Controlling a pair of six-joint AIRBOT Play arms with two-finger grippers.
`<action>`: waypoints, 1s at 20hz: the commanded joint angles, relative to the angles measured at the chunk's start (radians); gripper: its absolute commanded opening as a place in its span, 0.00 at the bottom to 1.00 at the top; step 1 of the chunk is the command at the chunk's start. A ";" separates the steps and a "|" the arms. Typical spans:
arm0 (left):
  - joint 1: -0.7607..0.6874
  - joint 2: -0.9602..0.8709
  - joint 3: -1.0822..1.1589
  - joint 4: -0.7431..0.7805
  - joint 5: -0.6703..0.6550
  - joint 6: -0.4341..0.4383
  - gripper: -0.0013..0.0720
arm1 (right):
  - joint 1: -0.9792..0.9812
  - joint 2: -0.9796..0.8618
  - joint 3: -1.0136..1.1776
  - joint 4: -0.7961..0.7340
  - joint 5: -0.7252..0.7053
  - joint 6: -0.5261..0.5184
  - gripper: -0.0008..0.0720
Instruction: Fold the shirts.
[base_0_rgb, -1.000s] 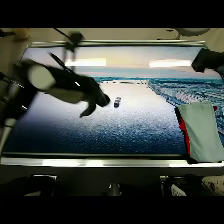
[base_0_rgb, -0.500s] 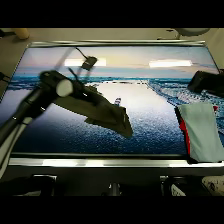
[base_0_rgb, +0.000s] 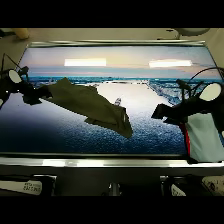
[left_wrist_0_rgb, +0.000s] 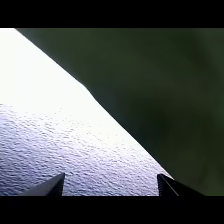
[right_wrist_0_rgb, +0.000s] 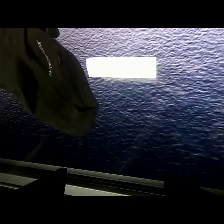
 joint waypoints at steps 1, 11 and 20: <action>0.042 -0.089 -0.020 -0.132 0.112 -0.011 0.99 | 0.001 -0.068 -0.114 0.066 -0.071 -0.042 0.89; -0.013 -0.217 -0.020 -0.196 0.211 -0.012 0.59 | 0.191 -0.298 -0.122 0.119 -0.189 -0.116 1.00; -0.016 -0.143 -0.019 -0.195 0.228 0.045 0.05 | 0.356 -0.409 -0.122 0.291 -0.329 -0.137 0.95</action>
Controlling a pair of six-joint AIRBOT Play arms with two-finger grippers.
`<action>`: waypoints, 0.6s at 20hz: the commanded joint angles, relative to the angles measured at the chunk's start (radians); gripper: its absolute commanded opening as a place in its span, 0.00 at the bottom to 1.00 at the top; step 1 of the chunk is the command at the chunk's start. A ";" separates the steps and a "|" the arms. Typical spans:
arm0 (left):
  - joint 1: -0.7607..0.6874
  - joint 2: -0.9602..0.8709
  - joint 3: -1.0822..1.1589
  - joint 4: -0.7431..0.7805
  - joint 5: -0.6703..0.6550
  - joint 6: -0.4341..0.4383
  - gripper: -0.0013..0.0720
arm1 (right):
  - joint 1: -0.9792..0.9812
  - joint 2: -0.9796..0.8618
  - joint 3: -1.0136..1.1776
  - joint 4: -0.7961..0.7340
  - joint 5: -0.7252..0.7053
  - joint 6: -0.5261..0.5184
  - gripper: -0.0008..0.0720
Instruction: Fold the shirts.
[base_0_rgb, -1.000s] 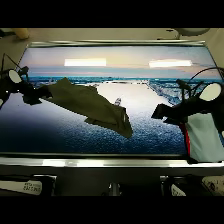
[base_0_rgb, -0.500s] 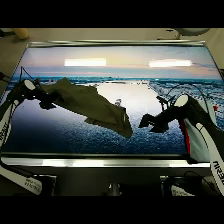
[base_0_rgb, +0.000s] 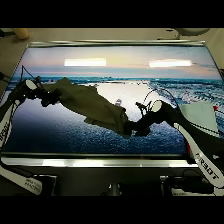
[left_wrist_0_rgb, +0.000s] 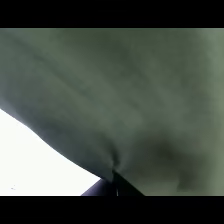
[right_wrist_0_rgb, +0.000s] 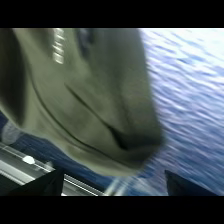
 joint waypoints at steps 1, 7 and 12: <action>-0.004 0.049 0.001 -0.001 0.004 0.029 0.05 | 0.057 -0.050 0.000 0.097 -0.099 0.000 0.79; -0.030 0.262 0.023 0.000 0.025 0.212 0.05 | -0.060 0.104 0.170 -0.035 -0.011 -0.005 0.04; -0.085 0.692 0.217 0.000 0.028 0.369 0.05 | -0.230 0.499 0.618 -0.255 -0.018 -0.027 0.04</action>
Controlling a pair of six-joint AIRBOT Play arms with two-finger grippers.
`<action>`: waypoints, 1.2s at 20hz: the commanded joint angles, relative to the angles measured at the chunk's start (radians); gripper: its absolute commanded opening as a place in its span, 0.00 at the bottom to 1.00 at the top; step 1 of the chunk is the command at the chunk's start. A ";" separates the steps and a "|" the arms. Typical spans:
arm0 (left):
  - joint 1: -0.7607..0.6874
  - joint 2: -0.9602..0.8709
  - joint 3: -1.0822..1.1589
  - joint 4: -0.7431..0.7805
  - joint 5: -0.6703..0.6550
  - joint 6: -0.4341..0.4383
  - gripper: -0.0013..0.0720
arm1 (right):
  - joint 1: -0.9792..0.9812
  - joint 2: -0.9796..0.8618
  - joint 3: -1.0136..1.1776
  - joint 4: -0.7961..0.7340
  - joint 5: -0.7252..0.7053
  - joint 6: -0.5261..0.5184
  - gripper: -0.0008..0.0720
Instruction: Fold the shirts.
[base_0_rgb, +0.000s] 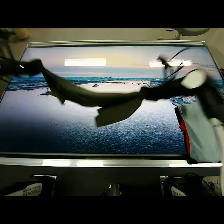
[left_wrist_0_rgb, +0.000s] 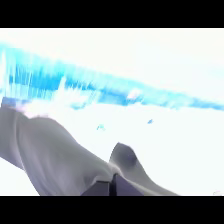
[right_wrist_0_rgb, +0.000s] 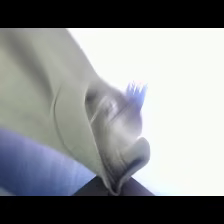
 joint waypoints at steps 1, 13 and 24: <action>-0.027 0.308 0.128 0.000 0.014 0.089 0.05 | -0.095 0.277 0.285 -0.166 -0.056 -0.010 0.04; -0.027 0.615 -0.051 -0.016 -0.359 -0.060 0.05 | -0.098 0.442 0.304 -0.414 0.413 0.157 0.04; -0.075 -0.119 -0.452 -0.296 0.017 0.031 0.06 | -0.098 -0.167 -0.164 -0.253 -0.122 0.319 0.05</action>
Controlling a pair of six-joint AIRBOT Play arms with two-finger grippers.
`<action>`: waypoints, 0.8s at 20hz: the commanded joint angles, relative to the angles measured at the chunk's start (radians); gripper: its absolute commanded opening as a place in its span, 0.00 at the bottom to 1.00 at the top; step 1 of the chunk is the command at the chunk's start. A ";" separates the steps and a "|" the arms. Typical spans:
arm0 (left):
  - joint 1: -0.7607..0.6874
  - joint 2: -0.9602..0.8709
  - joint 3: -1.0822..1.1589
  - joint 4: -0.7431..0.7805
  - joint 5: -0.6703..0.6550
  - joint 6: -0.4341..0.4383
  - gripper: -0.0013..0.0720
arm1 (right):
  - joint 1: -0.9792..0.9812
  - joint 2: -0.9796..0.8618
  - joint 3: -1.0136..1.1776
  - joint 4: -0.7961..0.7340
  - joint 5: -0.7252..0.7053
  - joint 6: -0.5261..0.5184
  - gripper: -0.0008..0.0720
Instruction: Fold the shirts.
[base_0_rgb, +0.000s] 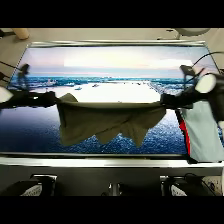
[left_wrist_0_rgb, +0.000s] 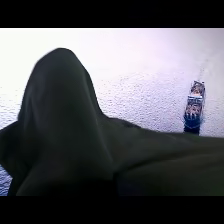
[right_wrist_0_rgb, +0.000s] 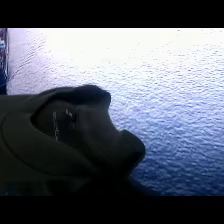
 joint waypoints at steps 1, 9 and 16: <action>-0.014 -0.288 0.067 -0.190 0.055 0.014 0.14 | 0.000 -0.148 -0.048 0.134 -0.263 0.104 0.05; 0.174 -0.222 0.241 0.133 -0.381 0.007 0.88 | -0.225 -0.155 0.147 0.169 -0.047 -0.138 0.93; 0.154 0.046 -0.430 0.057 -0.145 0.014 0.88 | -0.314 -0.247 0.012 0.289 0.134 -0.244 0.85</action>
